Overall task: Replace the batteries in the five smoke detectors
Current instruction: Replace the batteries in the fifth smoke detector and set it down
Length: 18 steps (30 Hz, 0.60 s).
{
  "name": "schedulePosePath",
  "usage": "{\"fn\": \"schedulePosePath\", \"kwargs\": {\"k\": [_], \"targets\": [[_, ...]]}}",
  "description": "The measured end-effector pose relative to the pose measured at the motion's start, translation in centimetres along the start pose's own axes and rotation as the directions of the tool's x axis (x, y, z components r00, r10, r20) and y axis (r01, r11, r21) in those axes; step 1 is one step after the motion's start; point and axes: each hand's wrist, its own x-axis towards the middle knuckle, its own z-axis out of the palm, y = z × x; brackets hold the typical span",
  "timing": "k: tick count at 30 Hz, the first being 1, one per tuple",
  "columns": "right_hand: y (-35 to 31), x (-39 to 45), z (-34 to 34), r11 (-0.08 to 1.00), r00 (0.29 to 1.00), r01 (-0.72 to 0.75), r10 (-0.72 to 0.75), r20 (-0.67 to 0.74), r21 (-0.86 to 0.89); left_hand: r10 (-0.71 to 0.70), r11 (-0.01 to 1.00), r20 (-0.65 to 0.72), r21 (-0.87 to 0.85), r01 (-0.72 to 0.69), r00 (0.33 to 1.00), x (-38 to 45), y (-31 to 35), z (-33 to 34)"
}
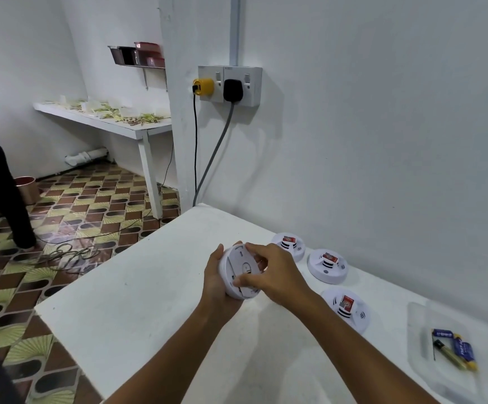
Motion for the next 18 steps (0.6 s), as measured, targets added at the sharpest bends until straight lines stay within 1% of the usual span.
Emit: {"fn": "schedulePosePath", "kwargs": {"k": [3,7,12,14,18], "targets": [[0.3,-0.4,0.7,0.998,0.998,0.053,-0.052,0.041,-0.018,0.006,1.000,0.000,-0.021,-0.006,1.000,0.2,0.0,-0.7],[0.8,-0.4,1.5,0.999,0.996,0.046,-0.046,0.070,0.006,-0.007,1.000,-0.010,-0.012,0.006,1.000,0.3,0.0,-1.7],[1.0,0.2,2.1,1.000,0.997,0.029,-0.030,0.078,0.006,0.035,0.995,0.009,0.096,-0.036,0.999,0.1,0.1,-2.5],[0.7,0.5,2.3,0.999,0.994,0.037,-0.035,0.101,-0.012,0.048,0.996,0.010,0.078,-0.048,0.999,0.1,0.1,-3.2],[0.3,1.6,2.4,0.998,0.977,0.057,-0.048,0.207,-0.038,0.051,0.999,-0.006,-0.001,-0.051,0.999,0.6,0.1,-4.5]]}}
